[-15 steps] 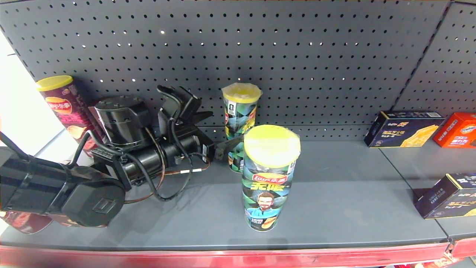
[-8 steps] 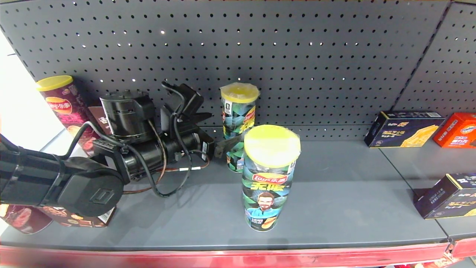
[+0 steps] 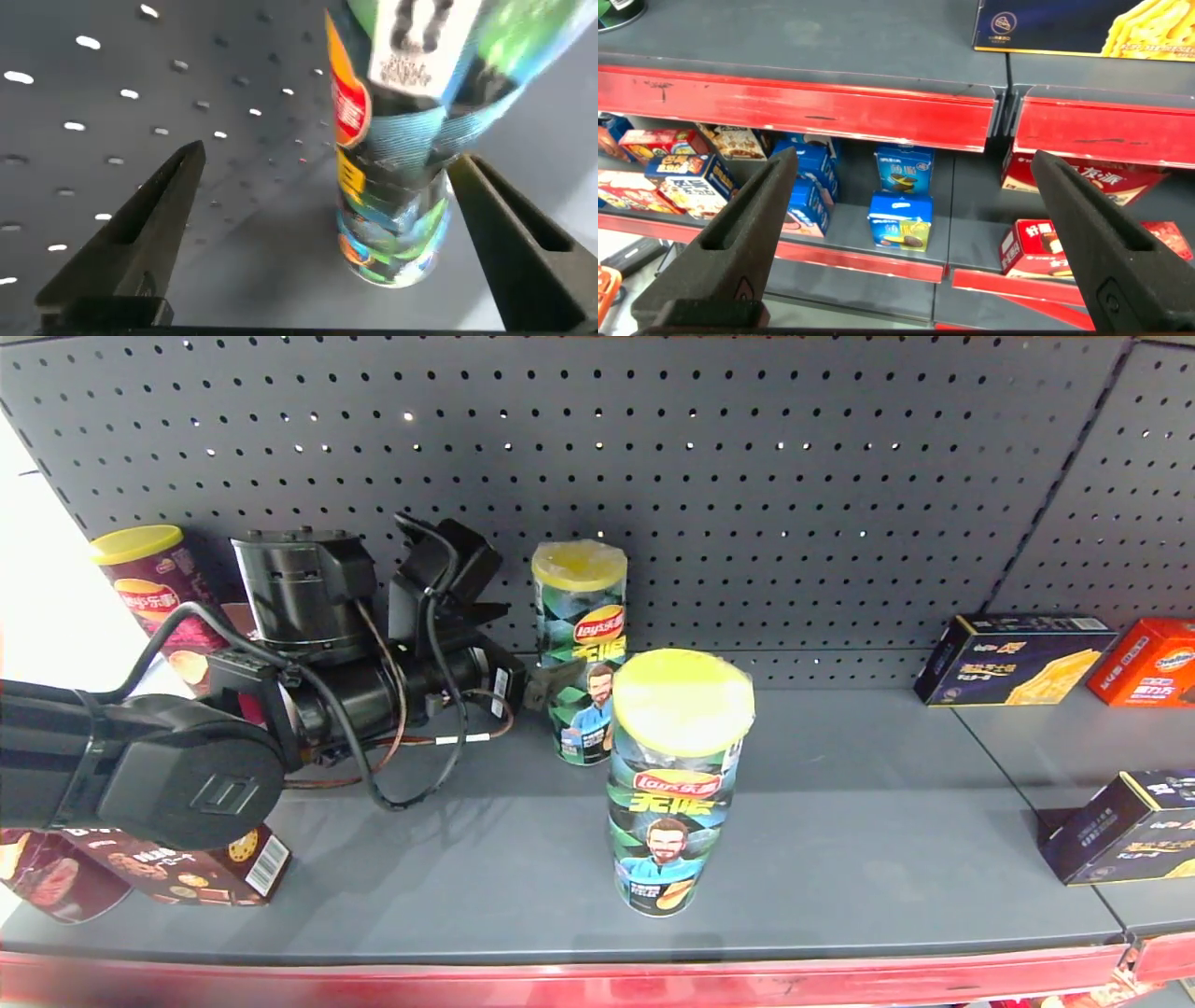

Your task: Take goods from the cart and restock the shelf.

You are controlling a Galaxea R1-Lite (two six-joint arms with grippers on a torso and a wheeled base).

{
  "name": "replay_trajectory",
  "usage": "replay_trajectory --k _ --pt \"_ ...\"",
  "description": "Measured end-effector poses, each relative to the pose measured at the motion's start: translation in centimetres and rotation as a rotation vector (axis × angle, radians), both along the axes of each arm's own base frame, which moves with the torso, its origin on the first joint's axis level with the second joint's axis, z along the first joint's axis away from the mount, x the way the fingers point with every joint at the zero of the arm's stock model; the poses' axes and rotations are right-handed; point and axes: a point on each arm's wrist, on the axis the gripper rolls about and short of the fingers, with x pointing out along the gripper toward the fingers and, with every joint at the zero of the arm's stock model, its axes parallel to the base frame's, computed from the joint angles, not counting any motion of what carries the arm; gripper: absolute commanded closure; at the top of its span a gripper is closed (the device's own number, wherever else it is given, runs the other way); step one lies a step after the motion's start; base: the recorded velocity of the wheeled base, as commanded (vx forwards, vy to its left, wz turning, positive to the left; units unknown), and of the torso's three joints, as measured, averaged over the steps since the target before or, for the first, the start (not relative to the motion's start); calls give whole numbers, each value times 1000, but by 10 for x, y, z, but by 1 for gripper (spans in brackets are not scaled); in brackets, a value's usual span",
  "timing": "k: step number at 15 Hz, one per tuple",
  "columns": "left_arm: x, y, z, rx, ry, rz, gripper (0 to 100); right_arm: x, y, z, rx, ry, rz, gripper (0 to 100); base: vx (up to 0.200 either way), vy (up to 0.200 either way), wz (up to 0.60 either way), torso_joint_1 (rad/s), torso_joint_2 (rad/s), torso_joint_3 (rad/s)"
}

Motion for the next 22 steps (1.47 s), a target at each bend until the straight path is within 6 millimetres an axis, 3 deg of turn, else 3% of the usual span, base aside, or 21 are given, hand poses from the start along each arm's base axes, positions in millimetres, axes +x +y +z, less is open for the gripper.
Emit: replay_trajectory --k 7,13,22 --pt "0 4 1 31 13 61 0 0 0 0 0 0 1 0 0 0 0 0 0 0" --pt "-16 4 11 57 64 66 0 0 0 0 0 0 0 0 0 0 0 0 0 0" --pt "-33 21 20 184 110 266 0 0 0 0 0 0 0 0 0 0 0 0 0 0"
